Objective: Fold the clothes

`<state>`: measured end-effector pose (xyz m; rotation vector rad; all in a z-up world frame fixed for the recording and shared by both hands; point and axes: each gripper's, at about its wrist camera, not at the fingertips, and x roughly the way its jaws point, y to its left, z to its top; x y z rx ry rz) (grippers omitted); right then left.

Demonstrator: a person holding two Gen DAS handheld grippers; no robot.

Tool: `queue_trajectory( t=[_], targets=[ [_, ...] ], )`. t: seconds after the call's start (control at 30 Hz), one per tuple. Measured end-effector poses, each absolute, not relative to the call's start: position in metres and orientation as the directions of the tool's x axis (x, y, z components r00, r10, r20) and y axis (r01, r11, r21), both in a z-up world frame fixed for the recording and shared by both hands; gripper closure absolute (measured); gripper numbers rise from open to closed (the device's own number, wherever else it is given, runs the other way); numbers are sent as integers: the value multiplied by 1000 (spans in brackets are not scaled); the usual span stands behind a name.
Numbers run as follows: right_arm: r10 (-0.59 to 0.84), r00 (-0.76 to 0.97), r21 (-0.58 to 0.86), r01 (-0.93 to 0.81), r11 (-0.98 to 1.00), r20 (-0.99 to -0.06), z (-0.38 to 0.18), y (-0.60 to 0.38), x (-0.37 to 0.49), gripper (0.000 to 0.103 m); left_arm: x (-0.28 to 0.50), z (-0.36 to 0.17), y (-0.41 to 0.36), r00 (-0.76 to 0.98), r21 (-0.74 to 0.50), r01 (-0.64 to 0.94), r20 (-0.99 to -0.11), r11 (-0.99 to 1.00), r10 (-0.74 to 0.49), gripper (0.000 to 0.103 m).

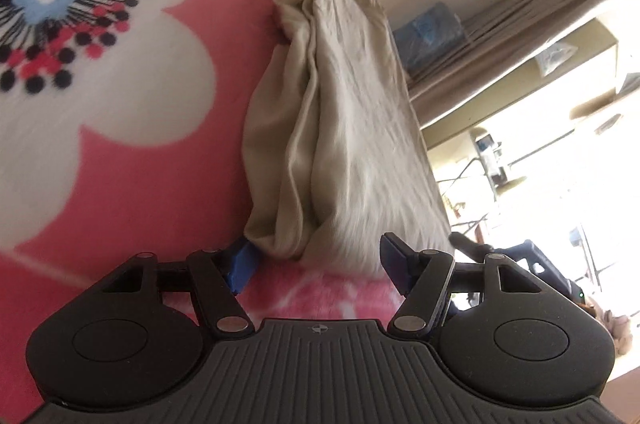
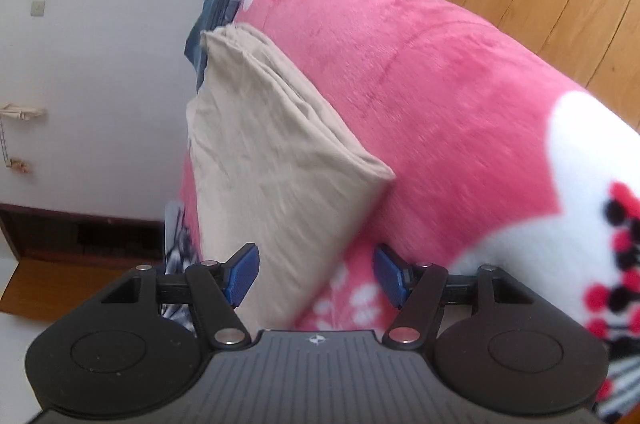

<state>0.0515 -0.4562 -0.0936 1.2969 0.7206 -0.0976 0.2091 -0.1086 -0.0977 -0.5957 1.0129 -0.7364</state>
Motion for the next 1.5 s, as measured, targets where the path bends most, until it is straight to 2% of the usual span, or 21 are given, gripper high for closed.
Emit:
queue_trajectory(
  t=[0.17, 0.2, 0.27, 0.37, 0.43, 0.53, 0.6, 0.83, 0.97, 1.2, 1.3, 1.37, 1.43, 1.5],
  targets=[
    [310, 788, 838, 438, 325, -532, -97, -457, 65, 37, 211, -104, -116, 359, -746, 291, -495, 599, -791, 41],
    [312, 788, 839, 437, 326, -531, -98, -459, 68, 37, 212, -104, -117, 363, -744, 296, -493, 600, -791, 44],
    [314, 791, 845, 439, 307, -525, -100, -462, 71, 39, 211, -106, -116, 373, -743, 280, -499, 608, -782, 58],
    [302, 799, 850, 446, 281, -519, -105, -464, 72, 53, 208, -106, -113, 388, -742, 258, -507, 619, -769, 72],
    [290, 804, 850, 452, 272, -520, -109, -465, 71, 72, 201, -102, -114, 402, -714, 278, -521, 643, -753, 77],
    [275, 814, 855, 449, 260, -512, -111, -464, 70, 85, 192, -89, -121, 429, -653, 330, -540, 682, -724, 82],
    [262, 823, 857, 439, 272, -504, -107, -459, 71, 88, 187, -82, -117, 443, -650, 332, -532, 683, -722, 84],
    [261, 856, 881, 371, 294, -447, -83, -440, 55, 91, 167, -53, -88, 490, -641, 351, -496, 683, -717, 87],
    [292, 846, 883, 362, 299, -446, -75, -419, 29, 91, 135, -40, -63, 491, -627, 378, -488, 681, -722, 87],
    [413, 767, 862, 361, 357, -492, -68, -368, -80, 91, 23, -37, 5, 347, -586, 485, -552, 649, -758, 87],
    [482, 701, 848, 389, 360, -526, -71, -350, -140, 91, -31, -42, 22, 266, -535, 550, -615, 641, -742, 87],
    [527, 639, 829, 418, 373, -560, -78, -340, -171, 90, -54, -54, 25, 206, -507, 575, -669, 642, -714, 81],
    [519, 579, 778, 449, 440, -628, -84, -336, -192, 85, -67, -66, 27, 194, -468, 580, -716, 667, -671, 80],
    [482, 577, 749, 445, 491, -659, -76, -340, -197, 84, -71, -71, 32, 199, -458, 566, -731, 685, -653, 77]
  ],
)
